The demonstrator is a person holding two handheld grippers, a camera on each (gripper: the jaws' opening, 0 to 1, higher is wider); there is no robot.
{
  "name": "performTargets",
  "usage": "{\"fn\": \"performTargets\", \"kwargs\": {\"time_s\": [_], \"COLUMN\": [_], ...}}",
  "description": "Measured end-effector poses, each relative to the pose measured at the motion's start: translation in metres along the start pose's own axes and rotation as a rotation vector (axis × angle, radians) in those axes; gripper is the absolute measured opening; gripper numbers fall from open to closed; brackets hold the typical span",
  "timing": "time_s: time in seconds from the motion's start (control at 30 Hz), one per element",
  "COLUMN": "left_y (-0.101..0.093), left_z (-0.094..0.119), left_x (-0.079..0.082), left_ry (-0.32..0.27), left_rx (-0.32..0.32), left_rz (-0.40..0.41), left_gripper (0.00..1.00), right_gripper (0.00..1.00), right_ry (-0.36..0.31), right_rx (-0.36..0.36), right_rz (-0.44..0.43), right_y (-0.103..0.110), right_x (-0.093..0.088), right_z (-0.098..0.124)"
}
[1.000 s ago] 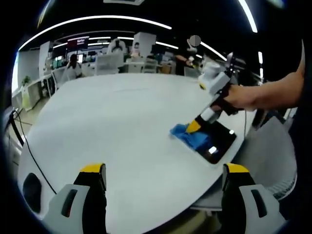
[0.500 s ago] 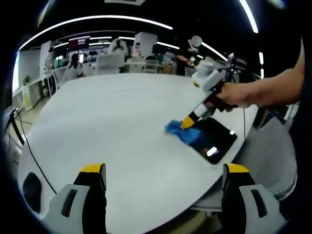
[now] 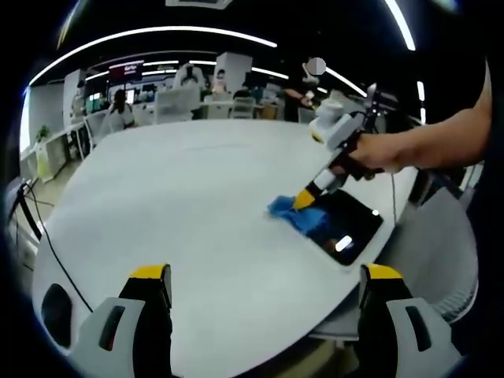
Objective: Wipe the mirror surface with the cleaning cloth until all visible marks leave the cleaned area.
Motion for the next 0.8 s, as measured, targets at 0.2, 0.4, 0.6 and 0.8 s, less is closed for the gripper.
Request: {"fn": "performTargets", "kwargs": {"time_s": [0.2,0.4,0.6,0.8], "left_y": [-0.002,-0.005,-0.01,-0.014], "left_z": [0.002,0.003,0.0,-0.002], "left_x": [-0.001,-0.001,0.003,0.001], "left_ry": [-0.001,0.0,-0.007,-0.009], "left_rx": [0.006,0.007,0.008,0.003], "left_rz": [0.0,-0.007,-0.013,-0.015], "left_gripper": [1.0,1.0,1.0,1.0], "right_gripper": [0.0,0.0,0.0,0.0], "right_ry": [0.004,0.001,0.0,-0.012], "right_rx": [-0.011,-0.022,-0.039,-0.047], "right_rz": [0.002,-0.015,-0.015,-0.028], "right_y": [-0.01,-0.028,-0.038,-0.039], "right_x": [-0.003,-0.008,-0.013,-0.016], "right_z": [0.006,0.015,0.022,0.024]}}
Point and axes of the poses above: the point that each gripper's makers call its tool centre point, and the gripper's own axes: z roughly backward along the fingers, y roughly to its left, x roughly out of its top, the point moved 10 cm from there along z, roughly backward along the fingers, and after that the axes turned 1 degree about y, right-handed, at the moved point
